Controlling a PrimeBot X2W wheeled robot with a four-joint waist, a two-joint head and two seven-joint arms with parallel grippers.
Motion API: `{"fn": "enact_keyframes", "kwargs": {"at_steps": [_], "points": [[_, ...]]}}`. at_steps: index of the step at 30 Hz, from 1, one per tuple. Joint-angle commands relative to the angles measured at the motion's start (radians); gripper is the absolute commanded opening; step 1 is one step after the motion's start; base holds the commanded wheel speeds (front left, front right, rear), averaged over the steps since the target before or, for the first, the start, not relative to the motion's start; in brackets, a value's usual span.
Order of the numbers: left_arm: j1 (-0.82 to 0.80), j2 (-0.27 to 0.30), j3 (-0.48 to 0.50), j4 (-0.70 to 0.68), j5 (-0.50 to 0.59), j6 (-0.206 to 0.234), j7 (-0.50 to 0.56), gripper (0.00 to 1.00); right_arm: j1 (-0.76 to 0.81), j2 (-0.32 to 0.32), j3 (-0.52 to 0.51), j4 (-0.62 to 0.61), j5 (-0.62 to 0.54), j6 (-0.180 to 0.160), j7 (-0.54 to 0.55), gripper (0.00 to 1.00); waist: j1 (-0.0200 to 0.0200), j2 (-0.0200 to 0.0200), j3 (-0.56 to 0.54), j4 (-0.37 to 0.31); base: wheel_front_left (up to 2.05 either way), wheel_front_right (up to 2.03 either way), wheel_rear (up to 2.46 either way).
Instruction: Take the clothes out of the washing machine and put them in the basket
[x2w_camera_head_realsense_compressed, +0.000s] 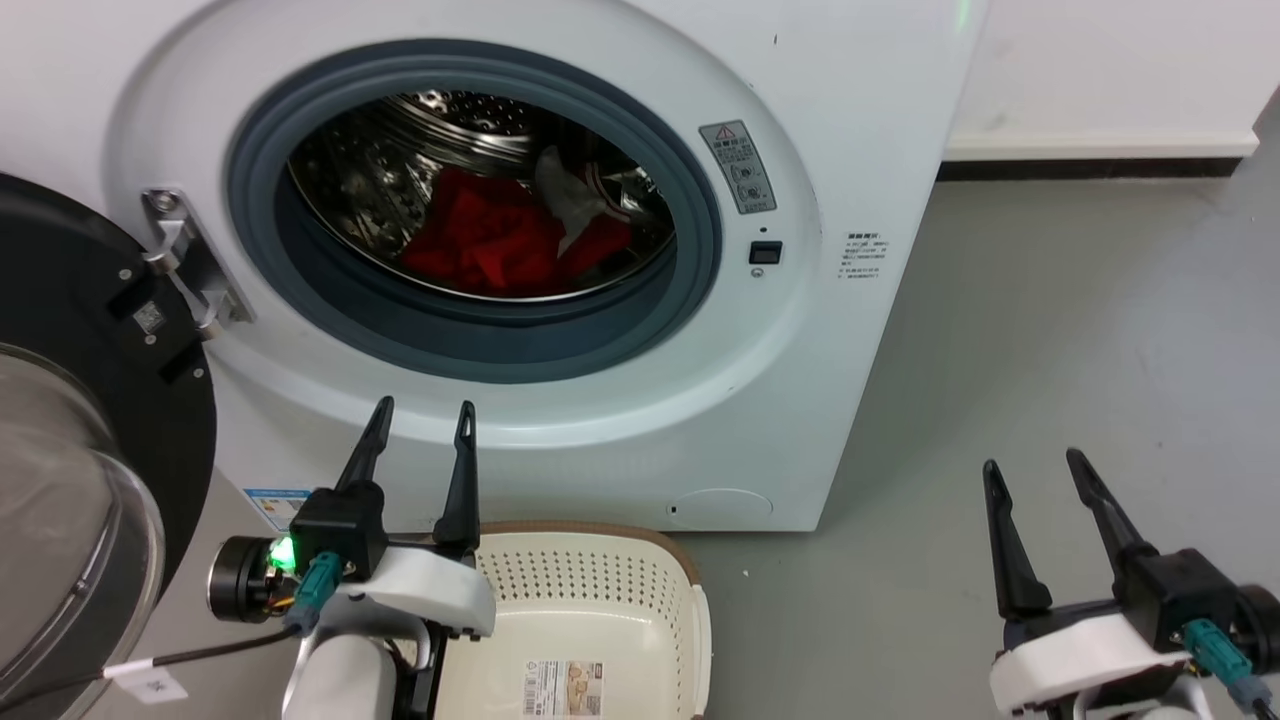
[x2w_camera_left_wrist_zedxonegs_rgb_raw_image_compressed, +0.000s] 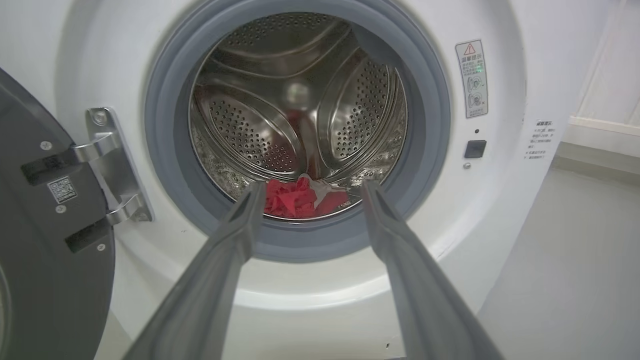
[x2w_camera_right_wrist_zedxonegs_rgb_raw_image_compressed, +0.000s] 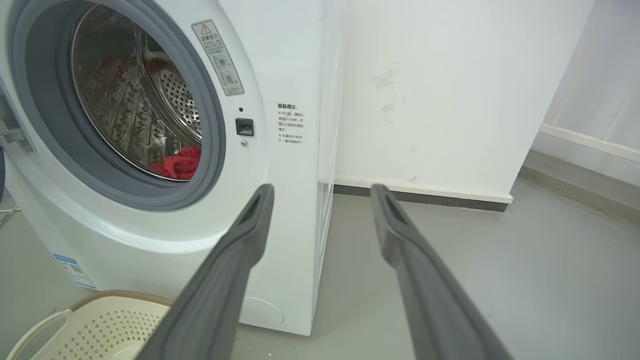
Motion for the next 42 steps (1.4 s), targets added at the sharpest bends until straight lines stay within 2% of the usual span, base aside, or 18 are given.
{"fn": "enact_keyframes", "kwargs": {"at_steps": [1,8,15,30,37,42], "points": [[-0.057,0.005,0.012,0.043,-0.003,0.01,-0.003,1.0,-0.031,0.001,0.012,-0.014,0.001,-0.001,0.0,1.0,0.0,0.0,0.04,-0.02,0.0,0.0,0.0],[-0.221,0.035,0.059,0.189,-0.029,0.027,0.001,1.0,-0.083,0.001,0.038,-0.051,0.002,-0.001,0.001,1.0,0.0,0.0,0.162,-0.078,0.0,0.0,0.0],[-0.433,0.113,0.095,0.342,-0.044,0.028,0.029,1.0,-0.154,0.001,0.06,-0.066,0.02,-0.001,-0.012,1.0,0.0,0.0,0.311,-0.157,0.0,0.0,0.0],[-0.819,0.354,0.088,0.553,0.014,0.009,0.177,1.0,-0.29,0.002,0.136,-0.018,0.129,-0.001,-0.038,1.0,0.0,0.0,0.55,-0.341,0.0,0.0,0.0],[-0.995,0.477,0.041,0.594,0.081,-0.009,0.303,1.0,-0.319,0.002,0.169,-0.026,0.186,-0.001,-0.038,1.0,0.0,0.0,0.624,-0.409,0.0,0.0,0.0],[-1.114,0.567,-0.033,0.593,0.154,-0.045,0.417,1.0,-0.331,0.002,0.186,-0.028,0.213,-0.001,-0.038,1.0,0.0,0.0,0.666,-0.449,0.0,0.0,0.0]]}}
